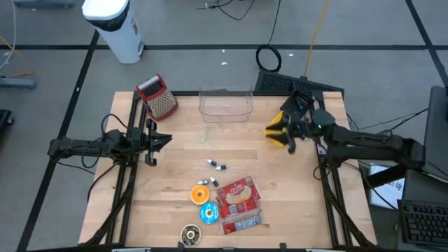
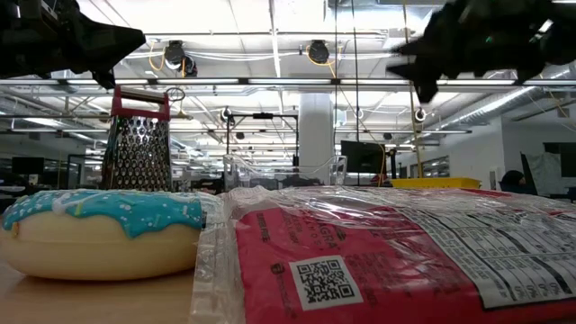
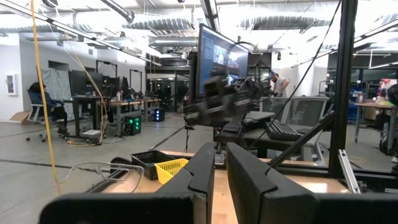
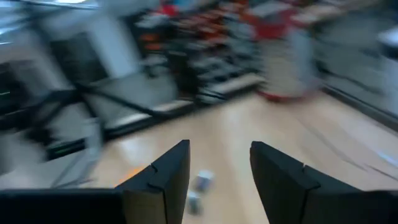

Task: Pick & Place Food Item
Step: Put the blue food coloring bottle into the black bin

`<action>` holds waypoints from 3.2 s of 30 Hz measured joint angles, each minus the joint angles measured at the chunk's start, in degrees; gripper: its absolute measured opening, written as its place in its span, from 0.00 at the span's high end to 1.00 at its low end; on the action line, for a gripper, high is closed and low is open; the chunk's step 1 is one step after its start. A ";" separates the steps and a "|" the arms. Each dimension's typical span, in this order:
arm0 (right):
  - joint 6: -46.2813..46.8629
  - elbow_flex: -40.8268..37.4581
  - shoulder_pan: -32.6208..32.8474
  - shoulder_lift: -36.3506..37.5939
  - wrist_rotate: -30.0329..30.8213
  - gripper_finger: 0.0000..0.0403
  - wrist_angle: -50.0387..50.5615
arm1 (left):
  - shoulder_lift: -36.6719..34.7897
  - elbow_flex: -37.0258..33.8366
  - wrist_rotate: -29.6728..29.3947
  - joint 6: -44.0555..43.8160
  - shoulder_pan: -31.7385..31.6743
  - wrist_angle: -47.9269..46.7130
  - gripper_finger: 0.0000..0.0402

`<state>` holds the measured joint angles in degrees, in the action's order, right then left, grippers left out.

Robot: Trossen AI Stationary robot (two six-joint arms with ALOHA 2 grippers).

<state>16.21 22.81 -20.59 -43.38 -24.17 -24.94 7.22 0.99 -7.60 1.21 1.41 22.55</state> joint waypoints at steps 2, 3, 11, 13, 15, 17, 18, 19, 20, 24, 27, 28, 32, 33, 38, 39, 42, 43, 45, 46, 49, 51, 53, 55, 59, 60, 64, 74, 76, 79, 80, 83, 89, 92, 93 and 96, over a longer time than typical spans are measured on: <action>-1.14 0.00 5.64 1.04 0.21 0.62 -1.06 | -0.02 0.00 0.00 0.00 0.02 0.00 0.90; -1.80 0.00 8.22 1.16 0.45 0.62 -1.18 | 0.00 0.00 0.00 0.00 0.00 0.00 0.90; -4.05 0.00 23.27 -0.17 1.62 0.62 2.31 | 0.00 0.00 0.00 0.00 0.00 0.00 0.90; -4.20 0.00 25.41 -0.11 1.62 0.62 4.21 | 0.00 0.00 0.00 0.00 0.02 0.00 0.90; -4.97 0.00 27.13 -0.17 1.60 0.62 5.28 | 0.00 0.00 0.00 0.00 0.02 0.00 0.90; -5.64 0.00 28.39 -0.15 1.60 0.62 4.99 | -0.01 0.00 0.00 0.00 0.00 0.00 0.90; -6.22 0.00 28.86 -0.15 1.60 0.62 4.89 | 0.00 0.00 0.00 0.00 0.00 0.00 0.90; -6.78 0.00 29.25 -0.15 1.60 0.62 4.81 | -0.02 0.00 0.00 0.00 0.00 0.00 0.90; -7.24 0.00 29.55 -0.15 1.60 0.62 4.58 | 0.00 0.00 0.00 0.00 0.02 0.00 0.90; -8.55 0.02 29.87 -0.15 1.61 0.62 3.75 | 0.07 -0.04 0.02 -0.13 0.01 1.79 0.90; -7.74 0.02 29.85 -0.15 1.73 0.62 3.77 | -0.04 -0.02 0.72 -7.33 0.09 6.85 0.90; -7.29 0.02 29.85 -0.15 1.75 0.62 3.75 | -0.01 -0.02 0.86 -9.42 0.09 8.26 0.90; -6.34 0.02 29.85 -0.15 1.79 0.62 3.77 | 0.00 -0.02 0.98 -13.43 0.09 13.11 0.90; -6.39 0.02 29.84 -0.15 1.79 0.62 3.77 | 0.00 -0.02 0.98 -13.83 0.09 14.59 0.90; -7.63 0.02 29.50 -0.15 1.90 0.62 3.77 | -0.02 -0.02 1.08 -14.03 0.07 19.23 0.90; -8.01 0.02 29.31 -0.15 1.98 0.62 3.75 | 0.00 -0.02 0.83 -14.05 0.07 19.85 0.90; -8.35 0.02 28.81 -0.15 2.76 0.62 3.62 | -0.02 -0.02 -1.04 -14.06 0.07 21.34 0.90; -8.40 0.02 28.76 -0.15 3.44 0.62 3.72 | -0.02 -0.02 -1.07 -13.97 0.05 21.35 0.90; -8.92 0.02 28.69 -0.17 4.97 0.62 3.83 | 0.00 -0.02 -1.07 -13.72 0.04 21.28 0.90; -9.39 0.02 28.65 -0.17 5.42 0.62 3.81 | 0.00 -0.02 -1.06 -13.81 0.05 21.38 0.90; -10.18 0.02 28.65 -0.21 6.28 0.62 4.33 | 0.00 -0.02 -0.96 -14.94 0.06 21.45 0.90; -11.09 0.02 28.65 -0.38 6.24 0.62 4.25 | 0.00 -0.02 -1.05 -14.07 0.05 20.99 0.90; -11.35 0.02 28.65 -0.44 6.19 0.62 4.32 | 0.94 0.07 -1.93 -14.64 0.07 17.92 0.90; -11.36 0.02 28.65 -0.48 6.19 0.62 4.27 | 3.32 -0.04 -3.99 -21.16 0.18 14.08 0.89; -11.06 0.02 28.65 -0.48 6.14 0.62 4.28 | 11.98 0.22 -5.56 -32.29 1.45 14.43 0.82; -11.09 0.02 28.65 -0.48 6.14 0.62 4.27 | 14.72 0.70 -5.81 -33.30 2.01 14.56 0.78; -11.32 0.02 28.65 -0.48 6.17 0.62 4.23 | 26.67 5.79 -6.25 -30.60 4.27 15.03 0.59; -11.35 0.02 28.65 -0.48 6.25 0.61 4.25 | 53.64 19.76 -5.53 -8.71 6.99 6.98 0.33; -11.35 0.02 28.65 -0.48 6.25 0.61 4.29 | 58.32 21.58 -5.53 -7.49 6.97 5.51 0.33; -11.35 0.02 28.65 -0.48 6.19 0.61 4.68 | 64.35 23.52 -5.55 -7.00 6.97 5.64 0.35; -11.36 0.02 28.65 -0.48 6.18 0.61 4.88 | 66.15 23.95 -5.55 -6.88 6.97 5.62 0.35; -11.37 0.02 28.65 -0.50 6.17 0.61 5.15 | 71.48 24.90 -5.55 -6.54 6.93 5.59 0.37; -11.96 0.02 28.65 -0.48 6.13 0.61 5.12 | 80.38 25.80 -5.99 -5.80 6.88 5.58 0.41; -11.98 0.02 28.65 -0.48 6.12 0.61 5.12 | 83.81 25.98 -6.01 -5.81 6.88 7.82 0.42; -11.98 0.02 28.65 -0.50 6.12 0.61 5.12 | 84.93 26.01 -6.01 -5.81 6.88 8.61 0.43; -11.98 0.02 28.65 -0.48 6.12 0.61 5.10 | 87.52 26.01 -6.01 -5.78 6.83 9.46 0.43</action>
<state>4.23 22.83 8.05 -43.86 -18.04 -19.84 94.74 27.00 -13.61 -4.56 8.24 32.01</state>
